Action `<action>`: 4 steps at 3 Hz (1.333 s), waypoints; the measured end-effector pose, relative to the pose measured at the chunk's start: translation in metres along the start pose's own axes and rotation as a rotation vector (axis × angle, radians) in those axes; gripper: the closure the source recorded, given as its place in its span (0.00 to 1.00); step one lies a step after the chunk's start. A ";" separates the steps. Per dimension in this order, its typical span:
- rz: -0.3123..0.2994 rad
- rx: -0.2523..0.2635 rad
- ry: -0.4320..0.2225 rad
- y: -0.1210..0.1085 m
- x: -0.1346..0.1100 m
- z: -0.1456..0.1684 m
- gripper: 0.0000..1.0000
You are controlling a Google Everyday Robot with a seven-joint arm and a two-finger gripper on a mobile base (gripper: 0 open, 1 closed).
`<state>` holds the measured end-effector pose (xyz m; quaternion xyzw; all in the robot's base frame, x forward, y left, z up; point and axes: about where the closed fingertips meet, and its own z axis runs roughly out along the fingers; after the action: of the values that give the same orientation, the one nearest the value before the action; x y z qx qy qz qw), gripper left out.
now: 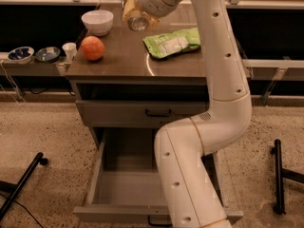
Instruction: Place orange can into middle drawer
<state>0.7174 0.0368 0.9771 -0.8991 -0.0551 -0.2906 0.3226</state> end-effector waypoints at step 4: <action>-0.129 -0.165 0.012 0.045 -0.021 -0.003 1.00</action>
Offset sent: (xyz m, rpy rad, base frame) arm -0.0017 0.0144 0.0083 -0.0205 -0.0476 0.0000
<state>0.7118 0.0020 0.9427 -0.9154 -0.0869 -0.3200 0.2284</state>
